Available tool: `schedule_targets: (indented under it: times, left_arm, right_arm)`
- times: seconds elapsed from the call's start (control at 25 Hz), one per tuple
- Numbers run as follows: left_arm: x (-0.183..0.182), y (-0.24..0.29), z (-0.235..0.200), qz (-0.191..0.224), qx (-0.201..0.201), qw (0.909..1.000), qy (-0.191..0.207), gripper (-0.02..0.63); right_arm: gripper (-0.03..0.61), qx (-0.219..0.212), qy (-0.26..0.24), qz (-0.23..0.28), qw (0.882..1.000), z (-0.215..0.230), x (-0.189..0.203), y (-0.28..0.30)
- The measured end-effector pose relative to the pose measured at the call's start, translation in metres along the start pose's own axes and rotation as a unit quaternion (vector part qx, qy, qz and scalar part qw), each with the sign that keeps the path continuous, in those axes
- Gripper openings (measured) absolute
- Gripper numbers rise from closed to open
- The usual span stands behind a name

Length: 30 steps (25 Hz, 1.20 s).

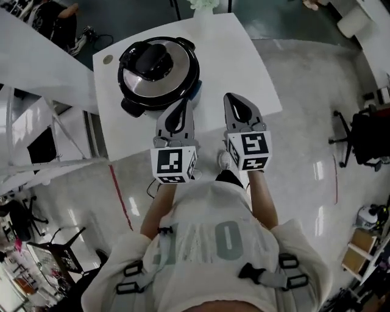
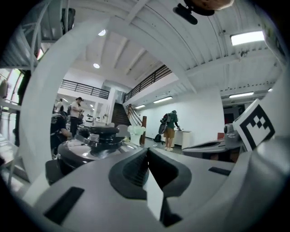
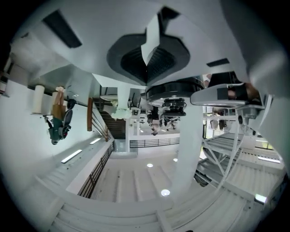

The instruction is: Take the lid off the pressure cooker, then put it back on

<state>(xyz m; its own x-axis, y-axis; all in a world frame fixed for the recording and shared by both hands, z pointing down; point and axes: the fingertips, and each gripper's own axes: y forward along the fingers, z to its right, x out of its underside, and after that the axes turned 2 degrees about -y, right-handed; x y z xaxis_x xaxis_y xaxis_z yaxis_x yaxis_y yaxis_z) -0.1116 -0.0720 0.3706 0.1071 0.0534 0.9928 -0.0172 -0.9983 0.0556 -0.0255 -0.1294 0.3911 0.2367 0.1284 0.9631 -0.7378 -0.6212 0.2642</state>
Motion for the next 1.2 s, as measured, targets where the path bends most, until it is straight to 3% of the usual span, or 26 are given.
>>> schedule_targets:
  times: [0.24,0.56,0.92,1.08,1.2]
  left_arm:
    - [-0.009,-0.006,-0.019,0.020,-0.130,0.9914,0.003,0.018]
    - [-0.007,-0.038,-0.015,0.031,-0.271,0.9619,-0.004,0.018]
    - [-0.002,-0.071,-0.005,0.030,-0.336,0.9414,-0.002,0.018]
    - [-0.003,-0.074,-0.003,0.036,-0.345,0.9381,-0.002,0.018]
    - [-0.004,-0.071,-0.006,0.028,-0.345,0.9382,0.009,0.018]
  right_arm:
    - [0.008,-0.104,-0.017,0.011,0.994,0.004,-0.011,0.022]
    - [0.009,-0.218,-0.045,0.015,0.975,0.004,-0.007,0.021]
    - [0.009,-0.263,-0.038,0.026,0.964,0.000,-0.008,0.009]
    - [0.008,-0.266,-0.014,0.032,0.963,0.005,-0.011,0.007]
    - [0.008,-0.257,-0.030,0.031,0.966,0.004,-0.012,0.011]
